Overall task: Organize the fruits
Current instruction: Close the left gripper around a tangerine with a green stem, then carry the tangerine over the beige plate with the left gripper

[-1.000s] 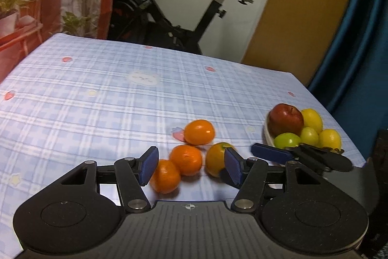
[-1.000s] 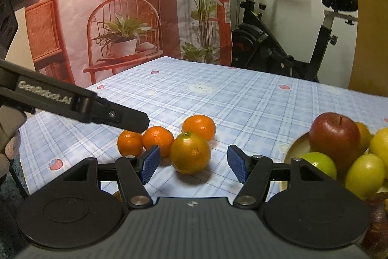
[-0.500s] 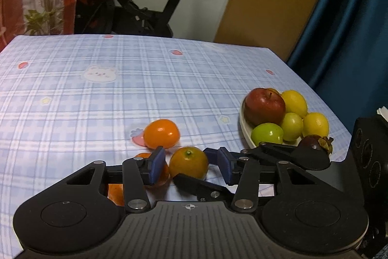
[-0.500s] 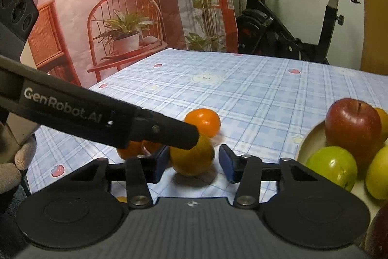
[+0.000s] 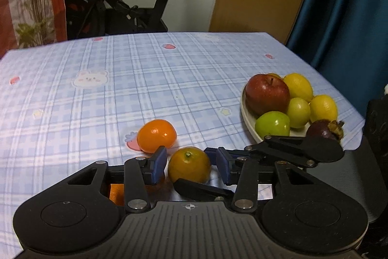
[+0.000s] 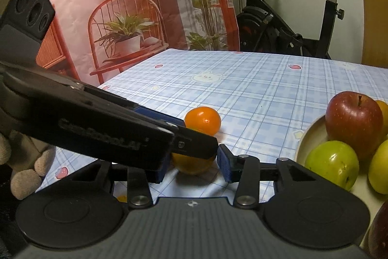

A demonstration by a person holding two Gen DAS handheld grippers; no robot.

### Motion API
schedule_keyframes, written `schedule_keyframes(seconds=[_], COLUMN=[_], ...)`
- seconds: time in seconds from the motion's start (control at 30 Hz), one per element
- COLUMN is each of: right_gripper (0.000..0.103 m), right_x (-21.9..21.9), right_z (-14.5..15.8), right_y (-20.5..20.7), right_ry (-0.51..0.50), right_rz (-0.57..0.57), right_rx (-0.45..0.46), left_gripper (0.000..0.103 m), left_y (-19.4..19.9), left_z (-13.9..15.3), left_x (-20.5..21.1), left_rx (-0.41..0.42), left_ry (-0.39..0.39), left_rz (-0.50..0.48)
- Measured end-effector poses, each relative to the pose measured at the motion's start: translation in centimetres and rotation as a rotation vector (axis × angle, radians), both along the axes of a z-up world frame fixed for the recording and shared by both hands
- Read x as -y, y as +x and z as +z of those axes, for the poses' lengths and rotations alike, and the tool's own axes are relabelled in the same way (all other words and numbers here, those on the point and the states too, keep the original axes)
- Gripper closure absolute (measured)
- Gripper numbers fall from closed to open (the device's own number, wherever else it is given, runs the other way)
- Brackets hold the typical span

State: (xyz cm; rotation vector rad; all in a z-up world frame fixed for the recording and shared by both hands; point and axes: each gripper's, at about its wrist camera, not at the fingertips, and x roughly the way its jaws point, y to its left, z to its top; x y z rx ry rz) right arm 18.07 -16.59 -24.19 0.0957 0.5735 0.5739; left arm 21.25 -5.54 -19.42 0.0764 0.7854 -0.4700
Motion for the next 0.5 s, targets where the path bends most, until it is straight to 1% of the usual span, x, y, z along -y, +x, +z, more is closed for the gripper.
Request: schedule_keyframes(seconds=[0.2, 0.3, 0.37, 0.5], right_gripper=[0.057, 0.057, 0.058, 0.058], right_x=[-0.2, -0.2, -0.08, 0.3], right_z=[-0.06, -0.09, -0.04, 0.24], right_y=[0.2, 0.44, 0.35, -0.44], right_ry=[-0.006, -0.007, -0.004, 0.001], right_rz=[0.003, 0.008, 0.004, -0.013], right_rx=[-0.013, -0.025, -0.02, 0.006], left_gripper=[0.057, 0.062, 0.062, 0.063], left_y=[-0.17, -0.35, -0.46, -0.97], left_z=[-0.21, -0.1, -0.11, 0.29], left_x=[0.14, 0.12, 0.01, 0.15], left_rx=[0.0, 0.009, 0.001, 0.011], left_ry=[0.012, 0.021, 0.005, -0.022], left_rz=[-0.007, -0.002, -0.001, -0.012])
